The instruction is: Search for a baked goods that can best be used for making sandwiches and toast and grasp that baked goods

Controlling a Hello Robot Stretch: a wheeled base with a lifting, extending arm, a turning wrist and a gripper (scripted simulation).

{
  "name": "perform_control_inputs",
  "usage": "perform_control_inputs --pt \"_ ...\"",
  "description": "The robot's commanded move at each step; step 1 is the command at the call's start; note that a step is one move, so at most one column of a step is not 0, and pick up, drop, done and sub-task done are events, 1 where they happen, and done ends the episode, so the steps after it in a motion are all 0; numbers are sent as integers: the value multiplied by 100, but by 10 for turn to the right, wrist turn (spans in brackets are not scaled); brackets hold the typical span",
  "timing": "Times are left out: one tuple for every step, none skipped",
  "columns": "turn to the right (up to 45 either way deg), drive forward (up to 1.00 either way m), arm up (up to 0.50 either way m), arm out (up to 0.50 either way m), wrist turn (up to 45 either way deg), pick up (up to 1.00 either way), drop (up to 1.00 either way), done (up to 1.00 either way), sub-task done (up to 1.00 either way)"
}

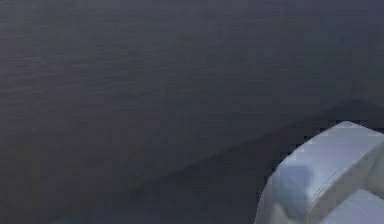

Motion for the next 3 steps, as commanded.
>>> perform_control_inputs --pt "-450 0 0 0 0 0 0 0 0" --pt "-420 0 0 0 0 0 0 0 0" --pt "0 100 0 0 0 0 0 0 0"
